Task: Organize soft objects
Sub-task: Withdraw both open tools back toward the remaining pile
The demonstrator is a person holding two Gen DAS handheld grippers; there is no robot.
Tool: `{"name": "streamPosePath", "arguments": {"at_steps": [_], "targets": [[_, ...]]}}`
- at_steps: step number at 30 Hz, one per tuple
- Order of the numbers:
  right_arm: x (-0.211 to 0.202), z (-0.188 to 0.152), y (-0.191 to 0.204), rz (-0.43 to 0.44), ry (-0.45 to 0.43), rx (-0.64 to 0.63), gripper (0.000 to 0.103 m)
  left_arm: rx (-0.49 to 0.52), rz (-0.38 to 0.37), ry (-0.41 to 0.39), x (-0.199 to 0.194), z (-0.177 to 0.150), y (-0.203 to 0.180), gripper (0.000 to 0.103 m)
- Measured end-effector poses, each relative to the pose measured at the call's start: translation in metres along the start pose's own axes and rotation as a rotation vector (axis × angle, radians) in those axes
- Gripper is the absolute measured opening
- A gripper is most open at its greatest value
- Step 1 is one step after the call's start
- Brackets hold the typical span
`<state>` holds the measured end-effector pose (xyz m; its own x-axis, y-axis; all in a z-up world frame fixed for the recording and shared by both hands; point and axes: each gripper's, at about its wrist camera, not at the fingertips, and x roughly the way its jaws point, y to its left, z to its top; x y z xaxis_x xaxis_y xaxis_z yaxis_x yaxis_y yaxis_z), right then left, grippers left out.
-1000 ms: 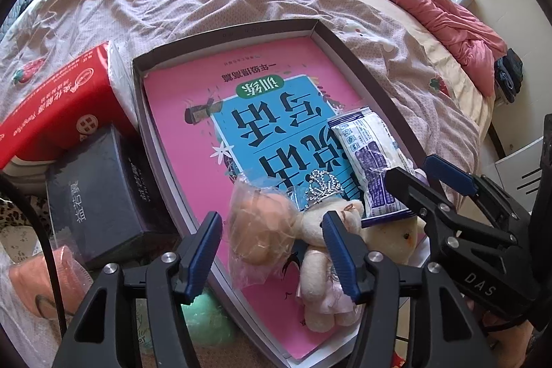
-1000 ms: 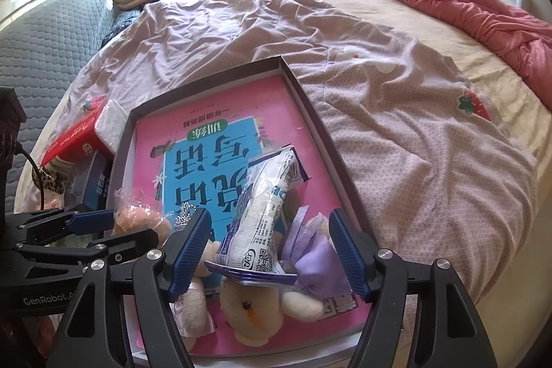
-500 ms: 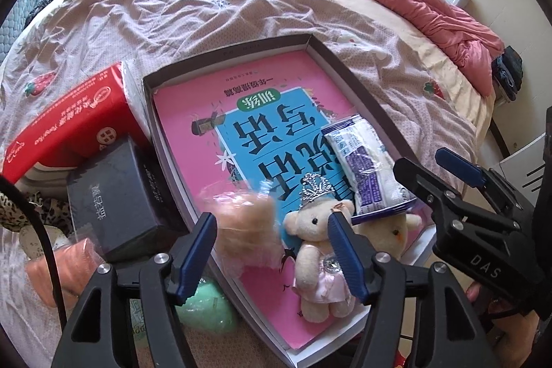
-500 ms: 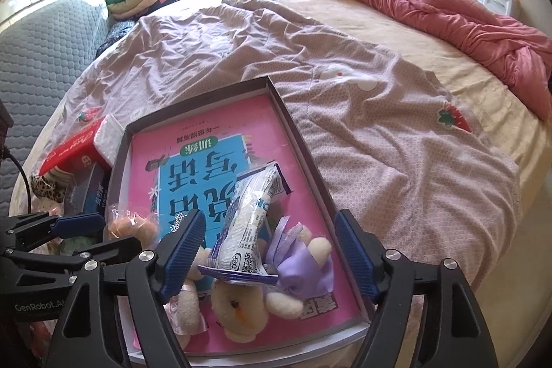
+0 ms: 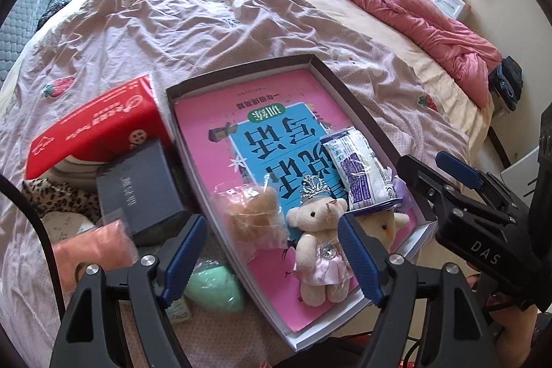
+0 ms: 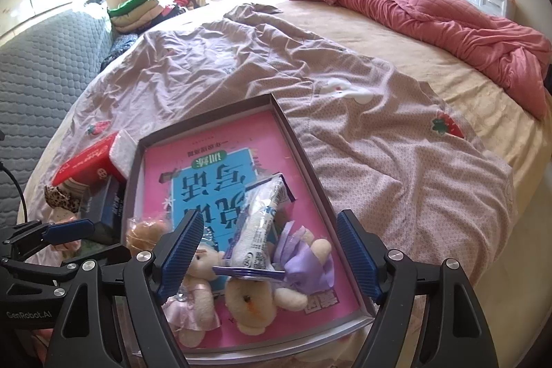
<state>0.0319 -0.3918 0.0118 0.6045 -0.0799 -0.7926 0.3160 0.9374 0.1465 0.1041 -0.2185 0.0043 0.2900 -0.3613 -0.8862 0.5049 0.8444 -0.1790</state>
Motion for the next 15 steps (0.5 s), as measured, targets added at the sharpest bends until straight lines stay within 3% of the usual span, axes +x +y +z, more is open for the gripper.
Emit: {"name": "streamPosePath", "arguments": {"at_steps": [15], "targets": [[-0.044, 0.009, 0.038, 0.107, -0.108, -0.079, 0.081, -0.066, 0.025, -0.094, -0.056, -0.016, 0.03, 0.079]]}}
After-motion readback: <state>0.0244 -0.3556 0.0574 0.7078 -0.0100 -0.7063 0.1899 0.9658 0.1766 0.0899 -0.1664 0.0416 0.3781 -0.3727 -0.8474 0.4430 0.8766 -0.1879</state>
